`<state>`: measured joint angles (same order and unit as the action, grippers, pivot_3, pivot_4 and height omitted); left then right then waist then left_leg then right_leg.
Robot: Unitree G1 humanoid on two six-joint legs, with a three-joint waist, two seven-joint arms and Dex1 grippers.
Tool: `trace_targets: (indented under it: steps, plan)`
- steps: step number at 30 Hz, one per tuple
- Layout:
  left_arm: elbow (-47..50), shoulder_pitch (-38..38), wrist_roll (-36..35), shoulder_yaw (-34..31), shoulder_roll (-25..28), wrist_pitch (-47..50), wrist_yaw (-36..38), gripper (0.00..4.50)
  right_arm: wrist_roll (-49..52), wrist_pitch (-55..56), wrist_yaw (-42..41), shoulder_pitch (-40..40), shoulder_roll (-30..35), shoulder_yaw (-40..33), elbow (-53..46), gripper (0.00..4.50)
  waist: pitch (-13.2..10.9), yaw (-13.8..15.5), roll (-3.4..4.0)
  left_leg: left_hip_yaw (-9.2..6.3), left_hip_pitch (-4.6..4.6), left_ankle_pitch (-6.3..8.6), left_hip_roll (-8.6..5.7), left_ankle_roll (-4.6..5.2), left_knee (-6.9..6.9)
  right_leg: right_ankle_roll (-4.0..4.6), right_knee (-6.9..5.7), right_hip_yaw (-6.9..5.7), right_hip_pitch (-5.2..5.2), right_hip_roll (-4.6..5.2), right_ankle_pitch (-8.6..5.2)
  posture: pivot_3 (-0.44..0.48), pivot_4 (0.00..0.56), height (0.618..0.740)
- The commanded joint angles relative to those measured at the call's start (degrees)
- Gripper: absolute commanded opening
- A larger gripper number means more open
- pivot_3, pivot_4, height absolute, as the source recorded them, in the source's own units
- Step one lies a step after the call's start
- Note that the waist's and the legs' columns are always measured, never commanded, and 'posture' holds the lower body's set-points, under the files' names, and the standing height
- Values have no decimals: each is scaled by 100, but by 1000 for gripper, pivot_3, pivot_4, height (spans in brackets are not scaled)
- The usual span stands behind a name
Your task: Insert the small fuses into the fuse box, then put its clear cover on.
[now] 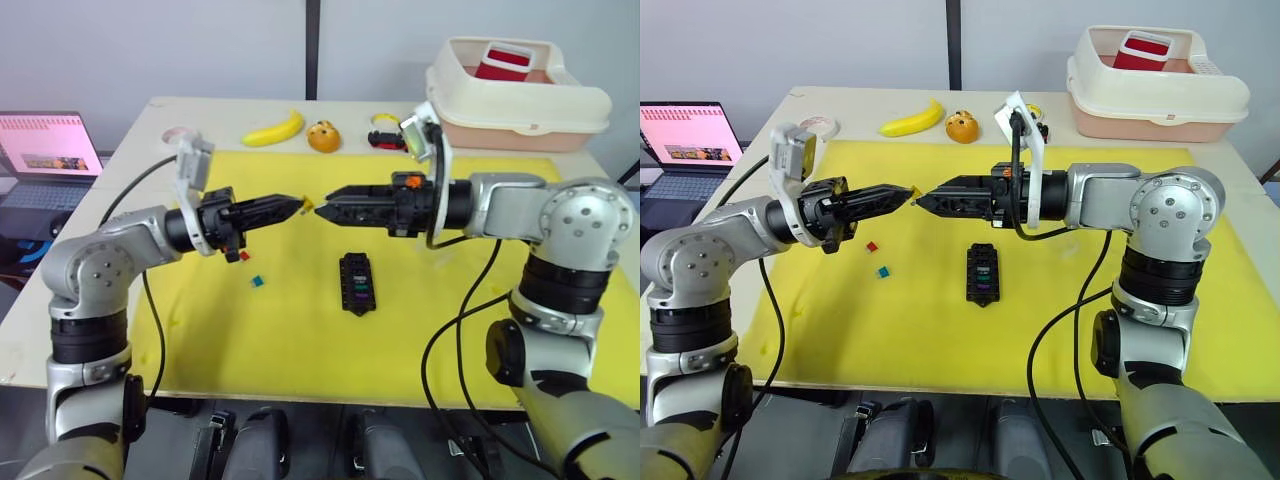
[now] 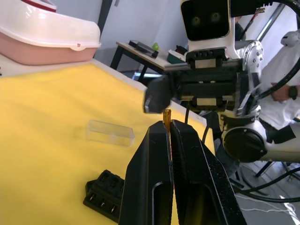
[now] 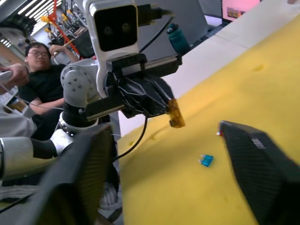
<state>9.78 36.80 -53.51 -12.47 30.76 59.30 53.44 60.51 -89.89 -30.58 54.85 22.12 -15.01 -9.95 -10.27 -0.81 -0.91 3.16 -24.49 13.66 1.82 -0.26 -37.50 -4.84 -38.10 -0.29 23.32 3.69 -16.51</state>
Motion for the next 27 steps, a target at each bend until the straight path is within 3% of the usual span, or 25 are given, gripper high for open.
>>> trace_targets:
  steps: [1, 25, 27]
  plan:
    - [36, 166, -137, -28, 69, -130, 50, 0, 172, 9, 204, 156, -92, -160, -137, 2726, 0, -2, 0, 0, 0, 0, 0, 0, 0, 0, 0, 0, 0, -1, 0, 0, 150, 740]
    - [-18, 201, -150, 117, 69, -180, 10, 0, 741, 158, 658, 154, -183, -98, -56, 2726, 0, -7, 0, 1, 0, 0, 1, 0, 11, 0, 3, 0, 5, -5, 0, 0, 150, 740]
    - [-25, 206, -155, 121, 65, -199, 8, 0, 758, 170, 659, 145, -160, -66, -58, 2179, 0, -7, 0, 1, 0, 0, 1, 0, 11, 0, 3, 0, 6, -4, 0, 0, 150, 740]
